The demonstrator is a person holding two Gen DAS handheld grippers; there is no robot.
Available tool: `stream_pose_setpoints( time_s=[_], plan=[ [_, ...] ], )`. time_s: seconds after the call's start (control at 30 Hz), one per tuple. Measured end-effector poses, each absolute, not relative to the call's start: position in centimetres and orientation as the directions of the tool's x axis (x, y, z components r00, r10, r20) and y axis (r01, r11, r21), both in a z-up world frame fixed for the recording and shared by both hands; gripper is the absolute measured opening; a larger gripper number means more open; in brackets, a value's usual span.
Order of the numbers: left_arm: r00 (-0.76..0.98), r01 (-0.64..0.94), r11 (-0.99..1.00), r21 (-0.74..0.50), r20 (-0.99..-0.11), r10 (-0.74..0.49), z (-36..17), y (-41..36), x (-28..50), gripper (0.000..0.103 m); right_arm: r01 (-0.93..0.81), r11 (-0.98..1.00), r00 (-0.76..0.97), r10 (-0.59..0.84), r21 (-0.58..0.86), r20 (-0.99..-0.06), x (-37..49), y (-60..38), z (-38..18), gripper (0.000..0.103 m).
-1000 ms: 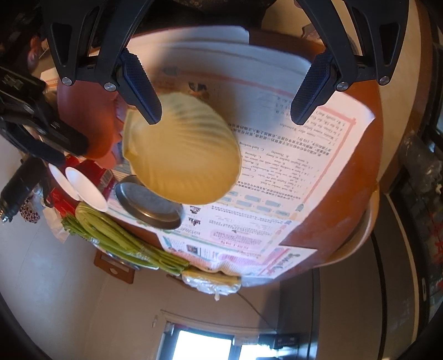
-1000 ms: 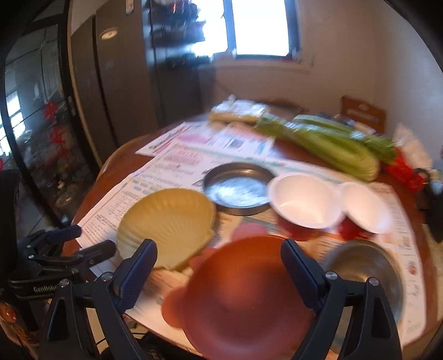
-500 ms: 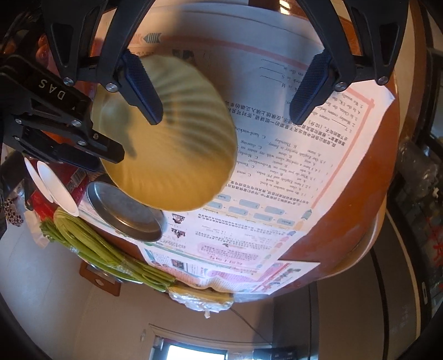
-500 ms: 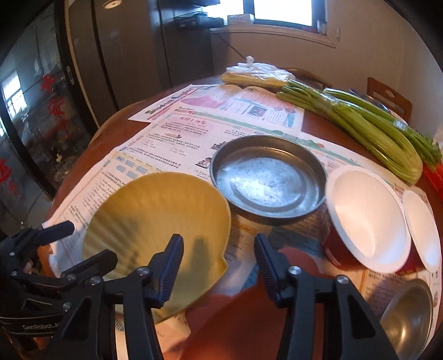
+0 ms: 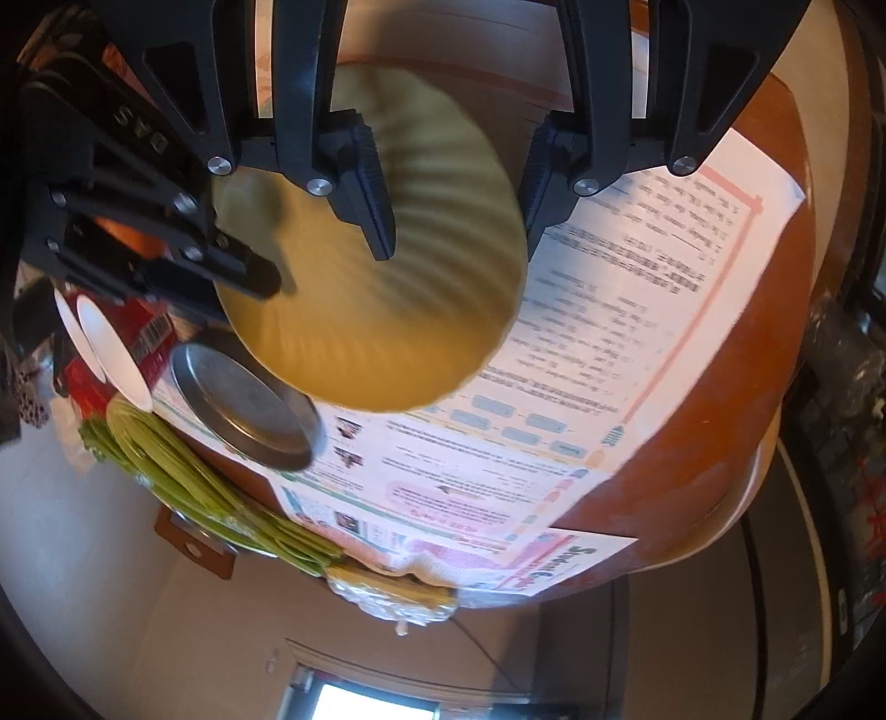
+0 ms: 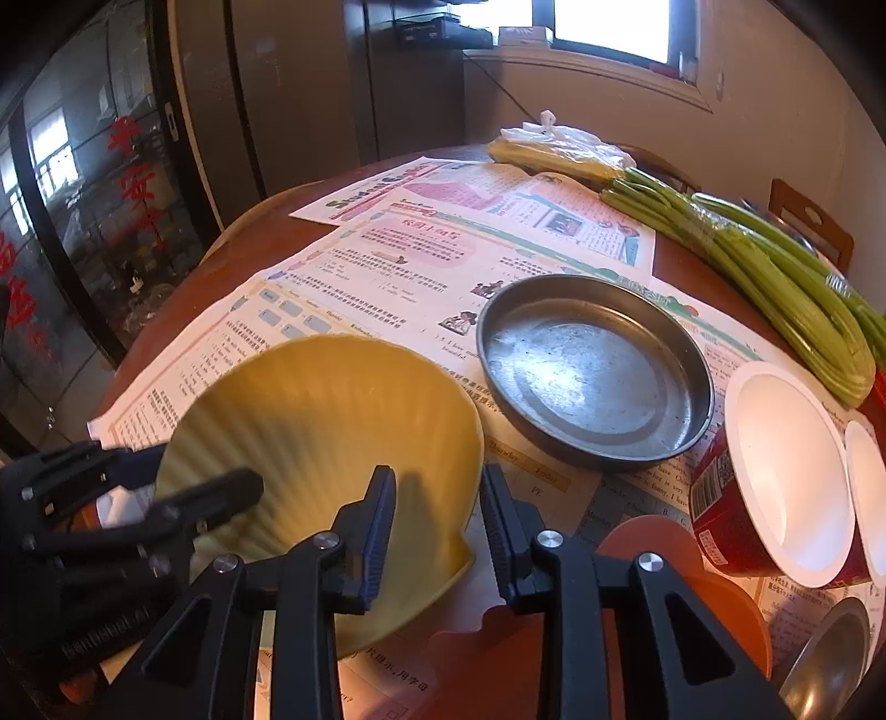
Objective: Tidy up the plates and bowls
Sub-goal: 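Grasp the rim of the yellow shell-shaped dish with the left gripper, then lift the yellow shell dish off the newspaper with the left gripper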
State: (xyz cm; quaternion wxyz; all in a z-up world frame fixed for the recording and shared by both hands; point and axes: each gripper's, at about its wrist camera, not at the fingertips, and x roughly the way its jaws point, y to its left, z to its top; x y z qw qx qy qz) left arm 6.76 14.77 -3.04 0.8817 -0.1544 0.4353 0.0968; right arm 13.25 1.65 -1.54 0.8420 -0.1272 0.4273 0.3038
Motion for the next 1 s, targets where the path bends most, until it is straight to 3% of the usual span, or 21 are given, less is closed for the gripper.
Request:
stream_pose_setpoints(
  time_s=[0.4,1.0],
  plan=[
    [0.63,-0.349,0.923,-0.16,-0.77,0.104,-0.7,18.6,8.4,0.044,-0.615,0.779,0.431,0.463,0.123,-0.774,12.0,3.5,0.6,0.032],
    [0.605,-0.366,0.92,-0.139,-0.787,0.122,-2.3,20.1,11.9,0.044,-0.588,0.789,0.392,0.47,0.178,-0.791,12.6,4.1,-1.0,0.032]
  ],
)
